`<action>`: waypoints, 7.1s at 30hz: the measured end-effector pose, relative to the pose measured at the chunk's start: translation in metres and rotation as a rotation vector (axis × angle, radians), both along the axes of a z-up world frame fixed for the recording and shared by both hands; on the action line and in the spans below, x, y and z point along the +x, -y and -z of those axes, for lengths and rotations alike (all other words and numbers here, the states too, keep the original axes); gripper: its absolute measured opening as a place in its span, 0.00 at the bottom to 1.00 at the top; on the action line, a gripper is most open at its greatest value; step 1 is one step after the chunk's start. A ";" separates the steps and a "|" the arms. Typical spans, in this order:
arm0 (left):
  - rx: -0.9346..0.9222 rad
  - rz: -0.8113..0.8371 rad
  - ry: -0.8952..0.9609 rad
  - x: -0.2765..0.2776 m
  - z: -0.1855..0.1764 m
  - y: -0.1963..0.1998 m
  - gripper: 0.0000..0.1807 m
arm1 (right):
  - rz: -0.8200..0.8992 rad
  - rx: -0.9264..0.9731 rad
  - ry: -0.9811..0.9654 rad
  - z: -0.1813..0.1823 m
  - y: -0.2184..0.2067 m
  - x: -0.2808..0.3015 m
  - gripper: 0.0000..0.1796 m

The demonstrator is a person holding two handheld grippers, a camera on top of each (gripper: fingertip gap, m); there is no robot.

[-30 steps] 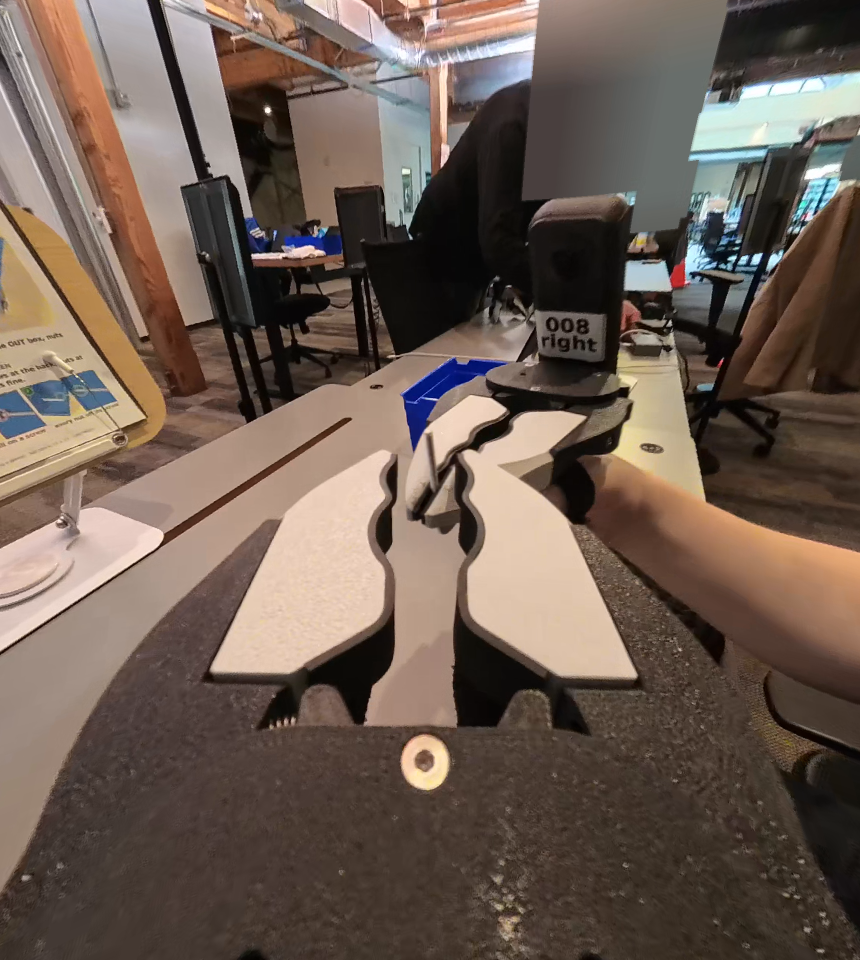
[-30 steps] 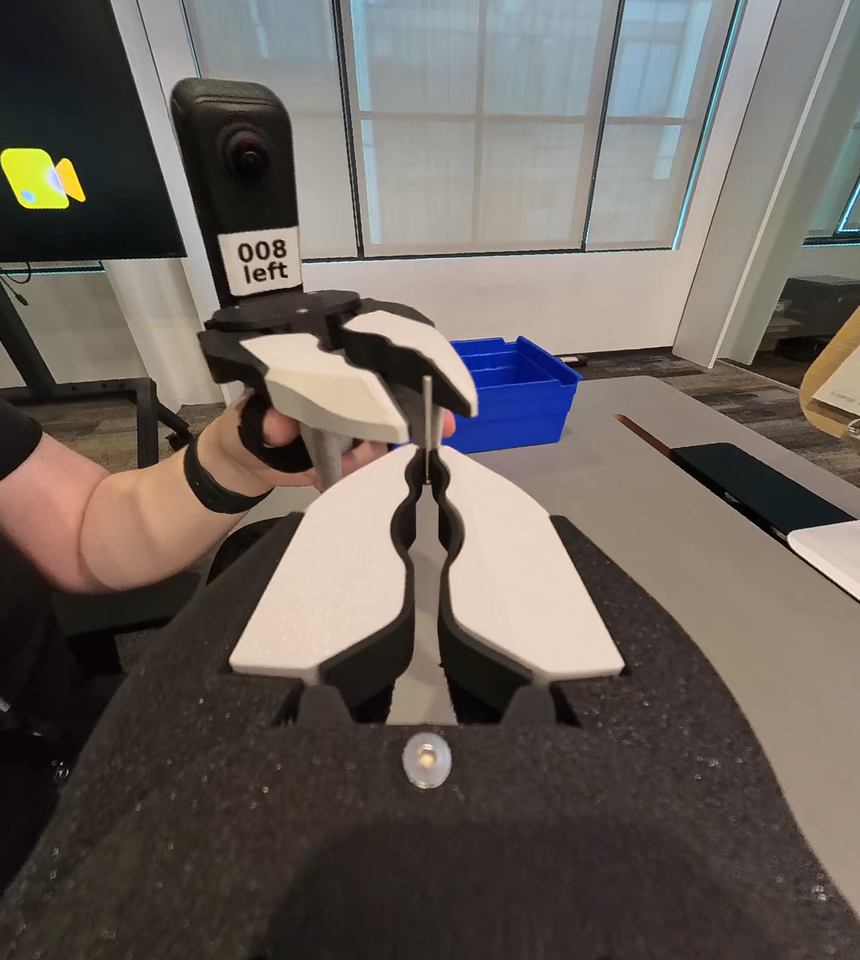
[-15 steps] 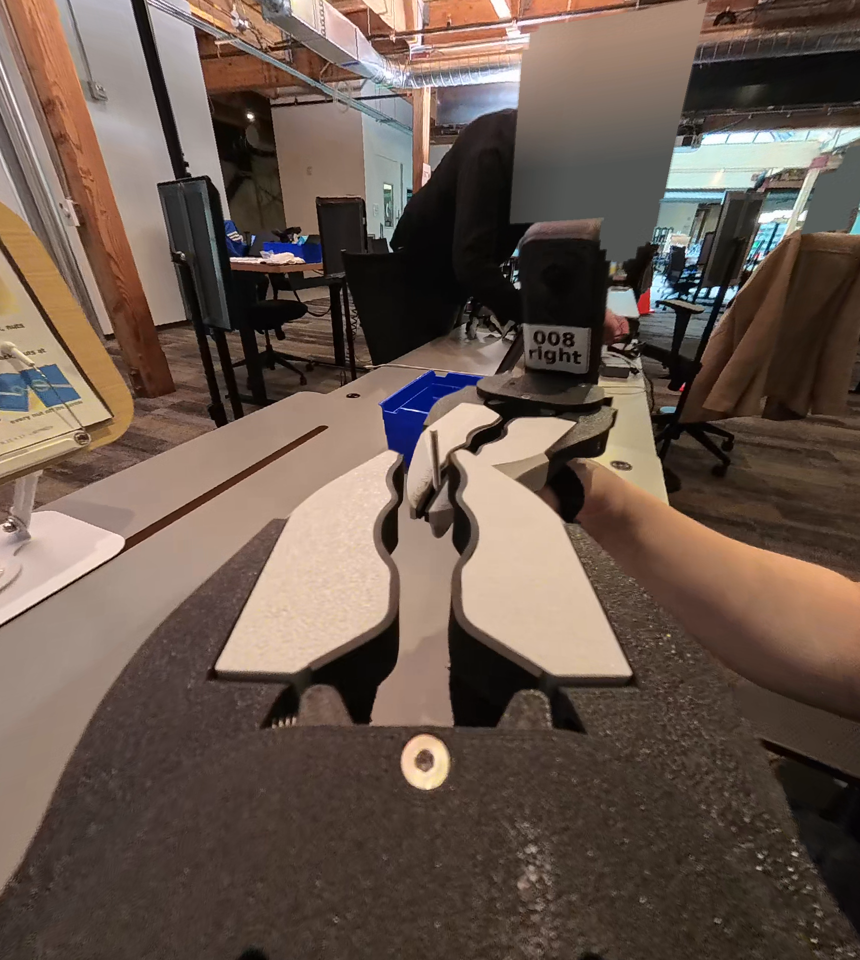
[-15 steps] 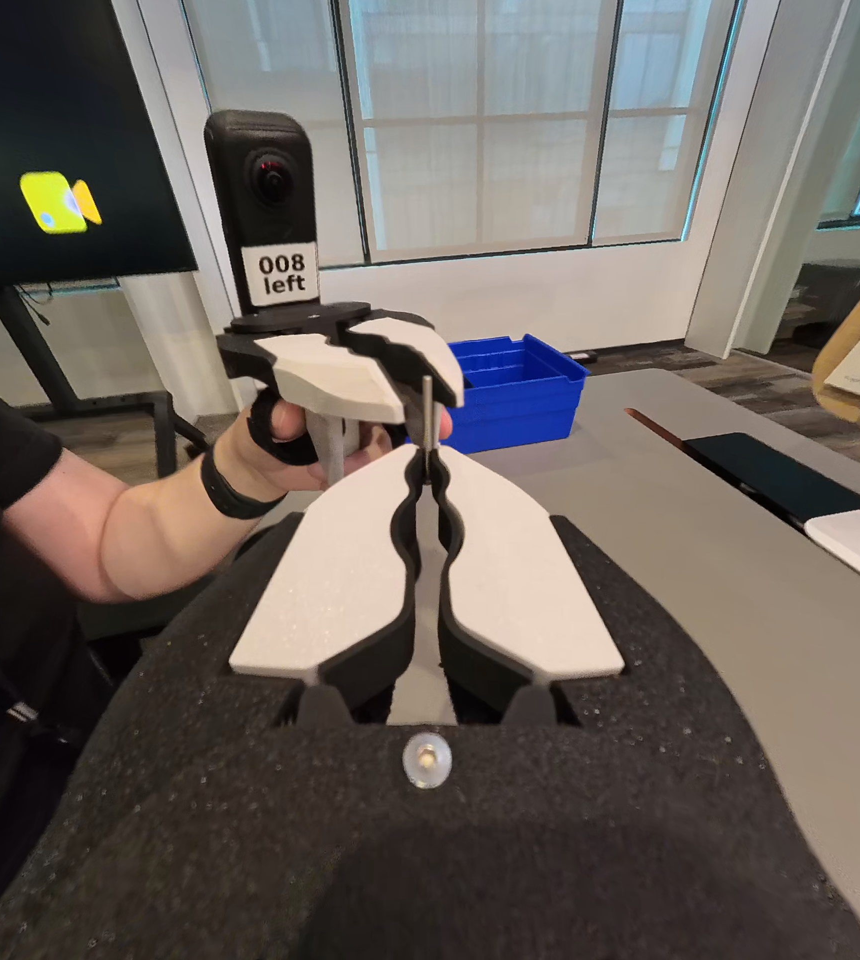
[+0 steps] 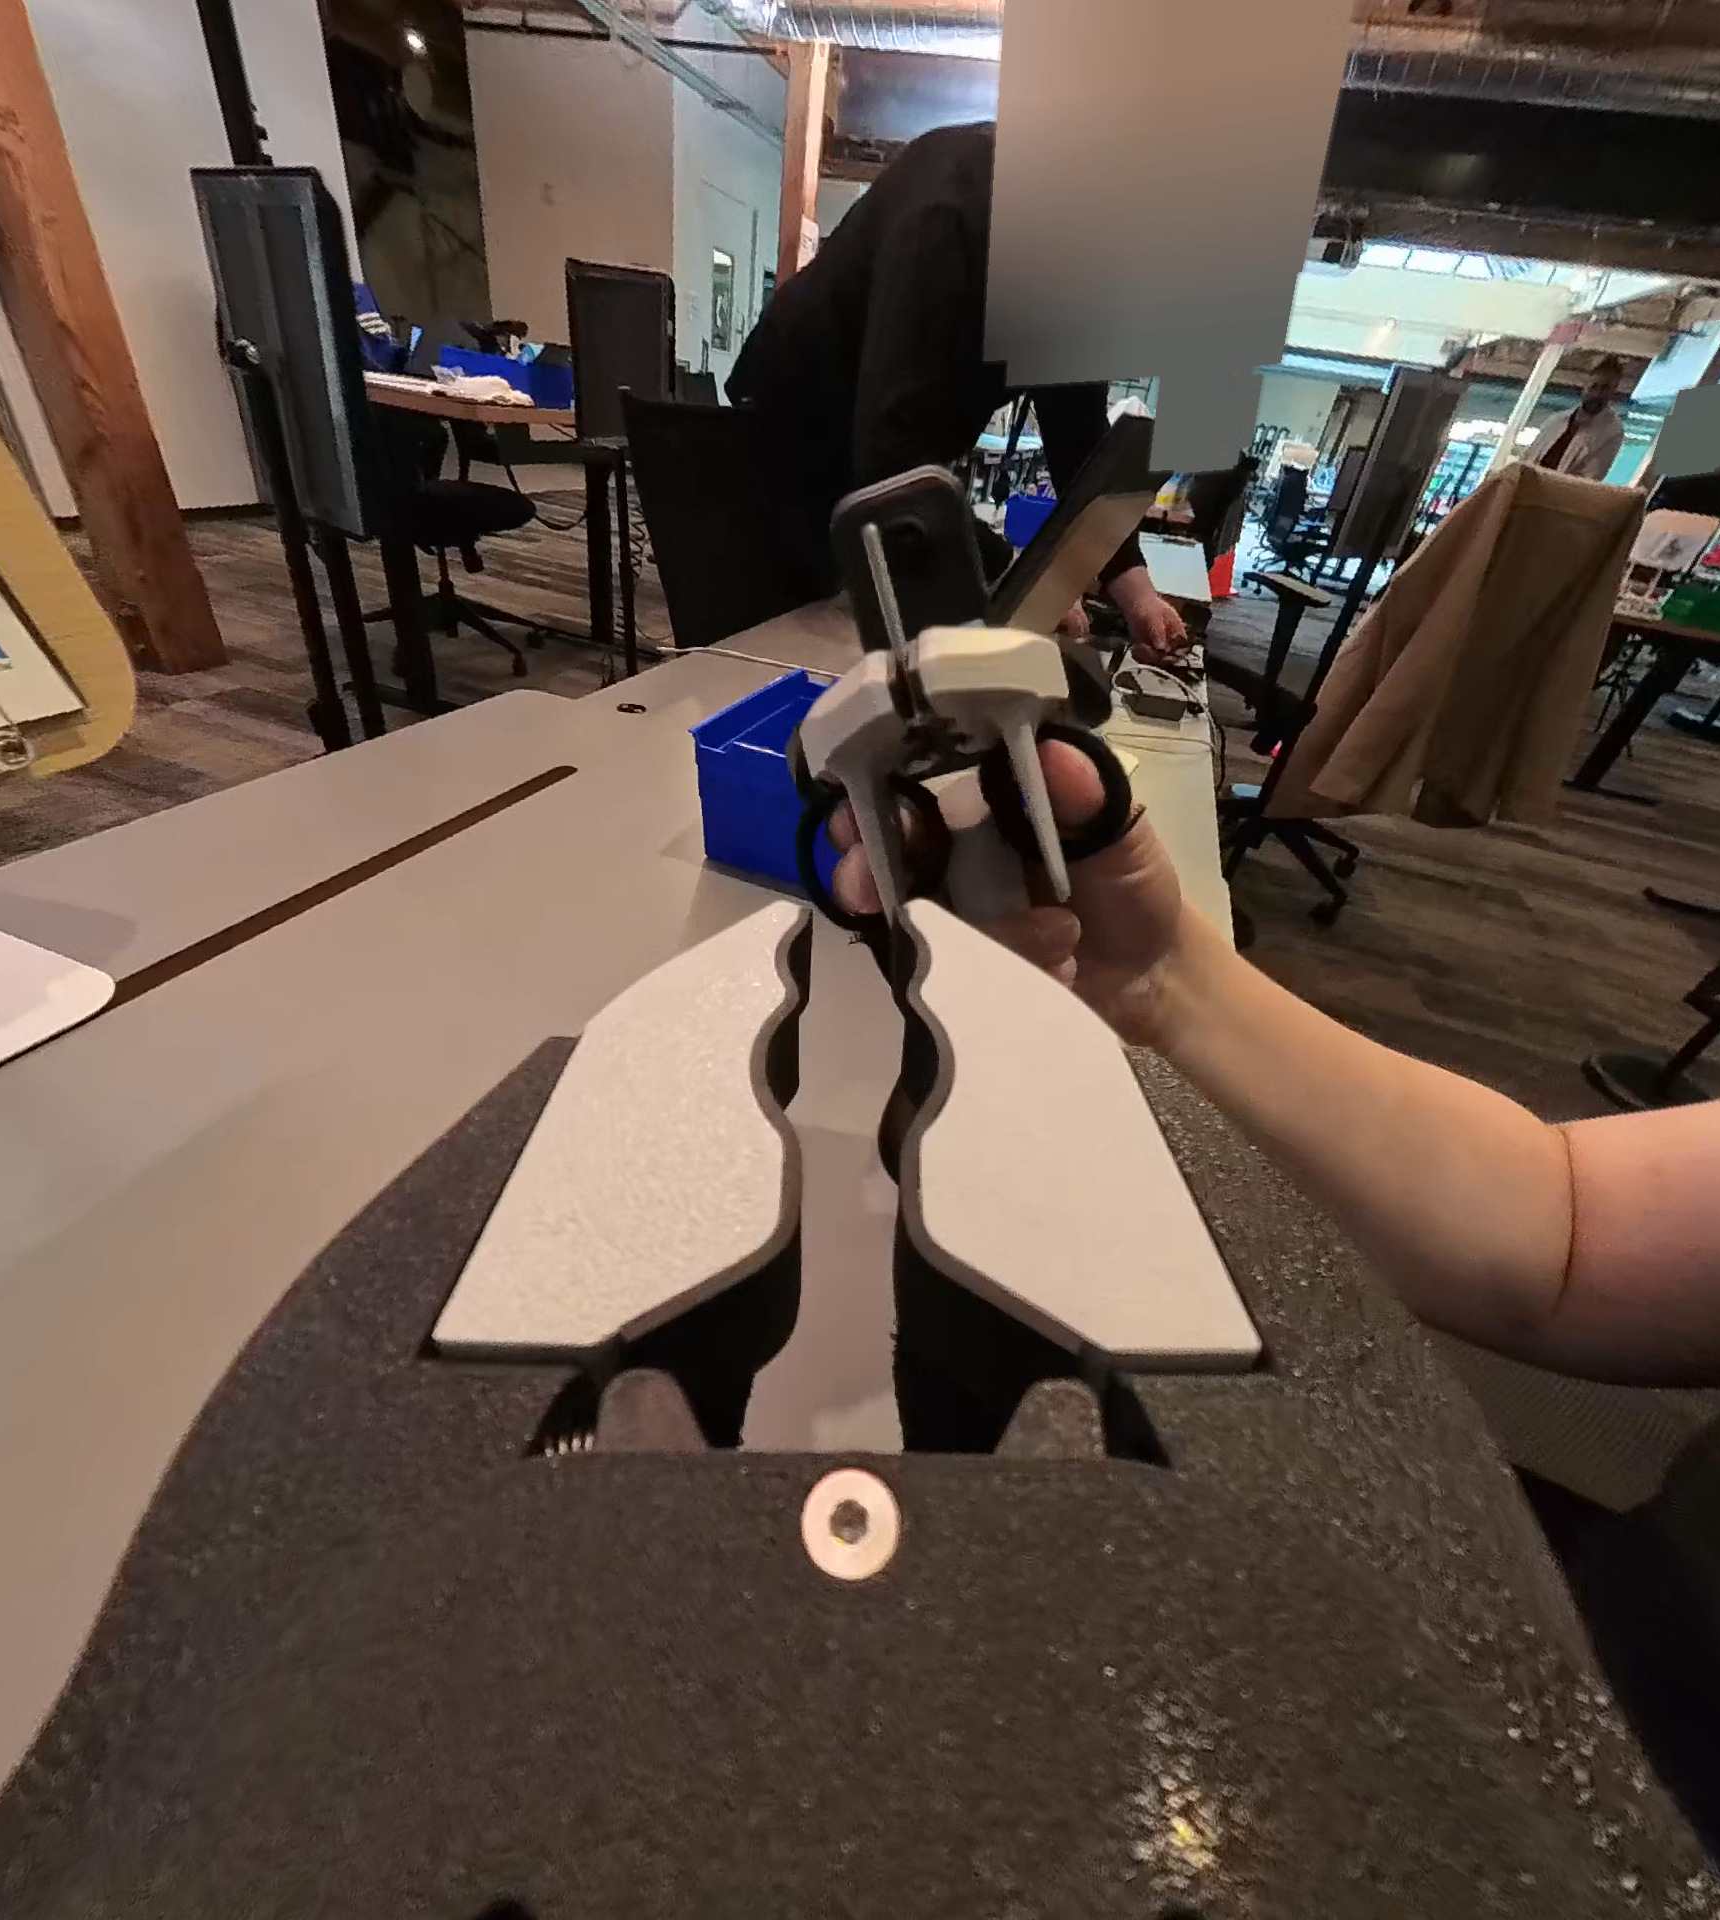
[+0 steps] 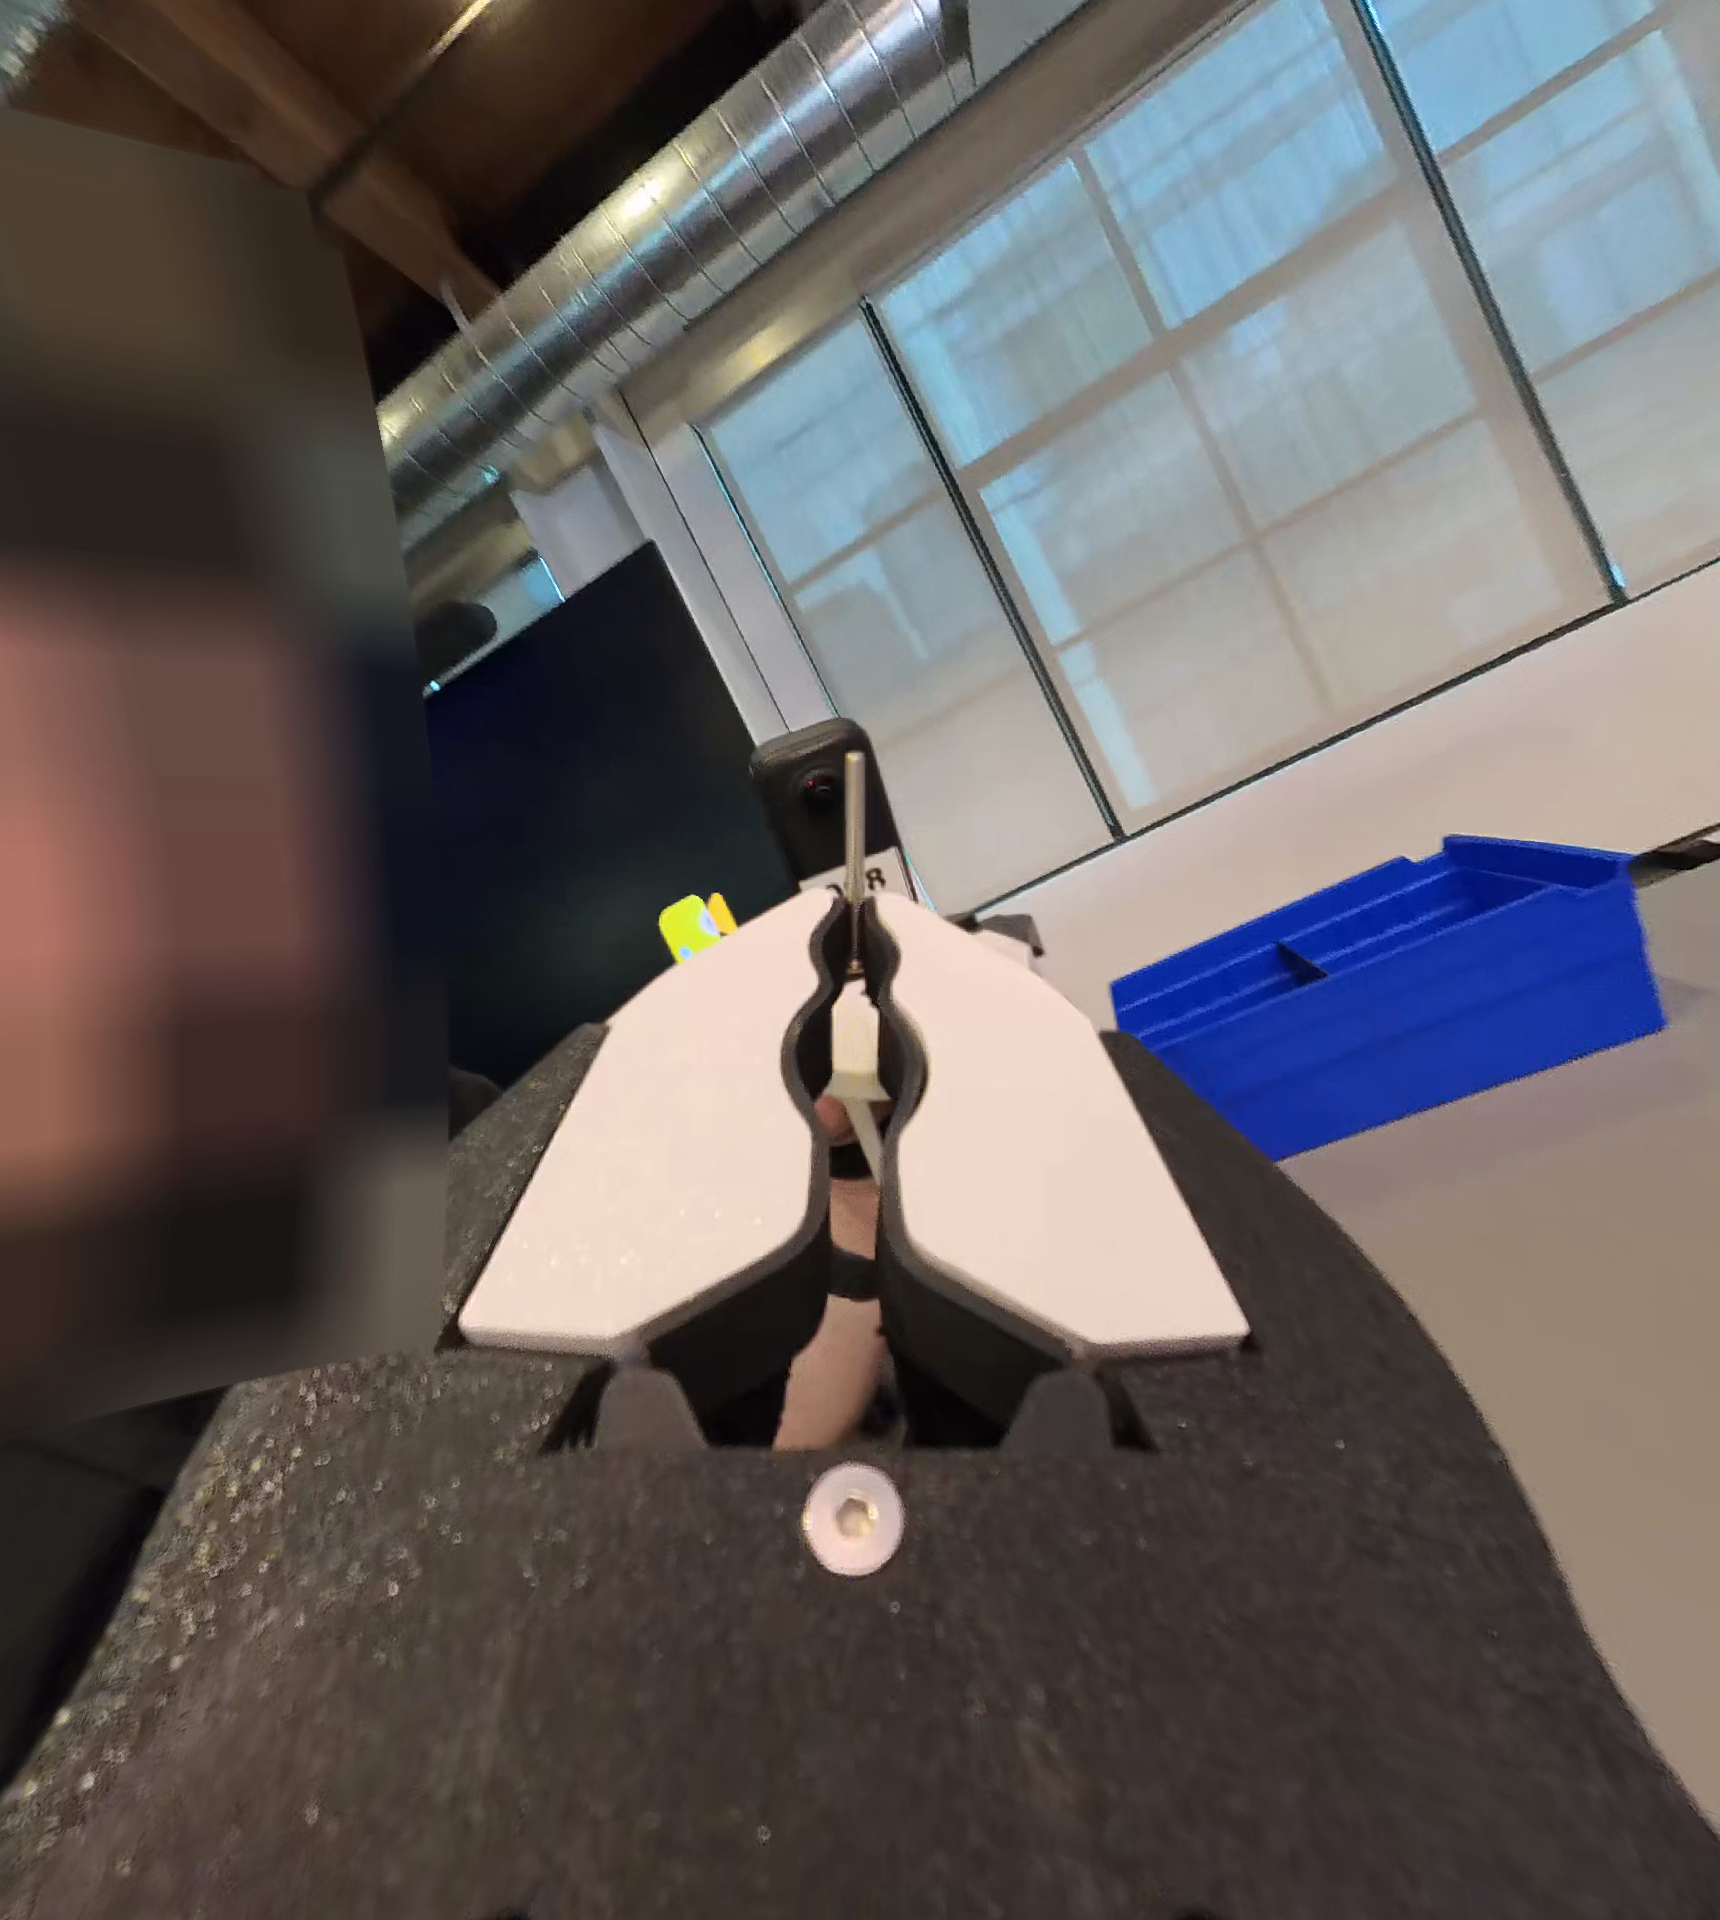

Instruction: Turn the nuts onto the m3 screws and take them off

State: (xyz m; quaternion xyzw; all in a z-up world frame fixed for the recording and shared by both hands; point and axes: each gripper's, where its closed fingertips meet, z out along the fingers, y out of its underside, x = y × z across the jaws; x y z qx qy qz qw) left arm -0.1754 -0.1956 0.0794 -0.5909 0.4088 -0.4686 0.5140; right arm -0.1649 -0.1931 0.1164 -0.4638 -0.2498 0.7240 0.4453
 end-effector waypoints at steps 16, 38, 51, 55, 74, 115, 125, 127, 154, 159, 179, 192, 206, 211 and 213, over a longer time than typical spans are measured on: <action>-0.026 -0.045 0.085 -0.017 -0.016 -0.009 0.07 | 0.052 0.038 0.185 0.020 -0.001 -0.016 0.01; -0.010 -0.105 0.039 -0.028 -0.009 -0.024 0.08 | 0.191 0.222 0.477 0.051 -0.004 -0.028 0.01; 0.333 0.154 -0.769 -0.010 0.174 -0.117 0.08 | 0.443 0.215 0.523 0.099 -0.102 0.067 0.01; 0.388 0.281 -0.859 -0.001 0.195 -0.123 0.06 | 0.482 0.216 0.429 0.107 -0.110 0.079 0.01; 0.333 0.487 -0.945 0.014 0.229 -0.145 0.07 | 0.432 0.151 0.424 0.121 -0.104 0.080 0.01; 0.223 0.381 -0.790 0.025 0.223 -0.133 0.11 | 0.384 0.144 0.624 0.154 -0.103 0.062 0.01; 0.009 0.233 -0.337 0.067 0.124 -0.104 0.08 | 0.230 0.017 0.253 0.108 -0.089 0.053 0.01; 0.007 0.245 -0.266 0.066 0.103 -0.094 0.08 | 0.197 -0.015 0.195 0.101 -0.085 0.053 0.01; 0.042 0.245 -0.147 0.062 0.063 -0.075 0.02 | 0.251 0.201 0.450 0.122 -0.072 0.020 0.01; 0.045 0.247 -0.150 0.059 0.064 -0.075 0.01 | 0.273 0.206 0.457 0.123 -0.074 0.021 0.02; 0.003 0.244 -0.088 0.052 0.056 -0.078 0.11 | 0.273 0.171 0.388 0.112 -0.075 0.029 0.01; -0.074 0.266 -0.090 0.068 0.072 -0.070 0.10 | 0.264 0.128 0.250 0.095 -0.075 0.037 0.01; -0.135 0.279 -0.023 0.067 0.067 -0.070 0.02 | 0.251 0.124 0.212 0.090 -0.073 0.039 0.02; -0.157 0.283 0.008 0.067 0.065 -0.070 0.02 | 0.260 0.125 0.194 0.088 -0.074 0.041 0.01; -0.161 0.284 0.008 0.068 0.066 -0.069 0.02 | 0.272 0.141 0.200 0.087 -0.073 0.041 0.01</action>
